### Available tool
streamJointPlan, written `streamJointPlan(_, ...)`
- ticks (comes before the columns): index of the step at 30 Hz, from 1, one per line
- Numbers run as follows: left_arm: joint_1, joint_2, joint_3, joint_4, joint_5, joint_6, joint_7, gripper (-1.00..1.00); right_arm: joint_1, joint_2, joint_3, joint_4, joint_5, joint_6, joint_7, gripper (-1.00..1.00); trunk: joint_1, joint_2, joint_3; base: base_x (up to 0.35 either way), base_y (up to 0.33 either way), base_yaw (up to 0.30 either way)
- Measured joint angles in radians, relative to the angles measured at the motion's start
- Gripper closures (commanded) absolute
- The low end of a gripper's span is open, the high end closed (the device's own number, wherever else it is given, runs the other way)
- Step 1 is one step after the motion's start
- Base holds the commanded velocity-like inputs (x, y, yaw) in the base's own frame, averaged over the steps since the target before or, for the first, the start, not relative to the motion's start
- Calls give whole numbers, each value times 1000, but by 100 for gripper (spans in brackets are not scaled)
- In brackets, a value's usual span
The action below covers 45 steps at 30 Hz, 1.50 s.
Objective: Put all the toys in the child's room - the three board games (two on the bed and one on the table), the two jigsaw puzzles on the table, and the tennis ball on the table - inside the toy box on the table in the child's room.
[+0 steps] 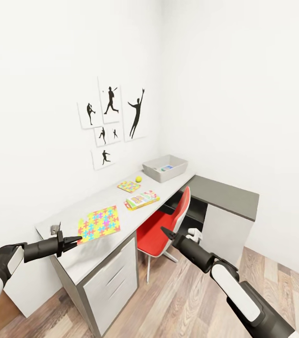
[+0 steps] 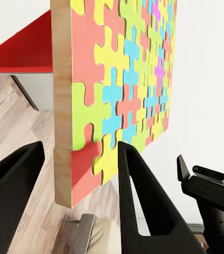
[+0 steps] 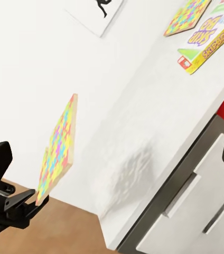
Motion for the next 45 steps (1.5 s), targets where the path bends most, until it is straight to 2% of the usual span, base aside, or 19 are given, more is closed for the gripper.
streamJointPlan(8,0,0,0,0,0,0,0,100,0,13,-1,1,0,1,1,-100,0,0,-2,0,0,-16)
streamJointPlan(45,0,2,0,0,0,-2,-3,100,-1,13,1,-1,7,1,0,-100,0,0,-45,0,0,-125)
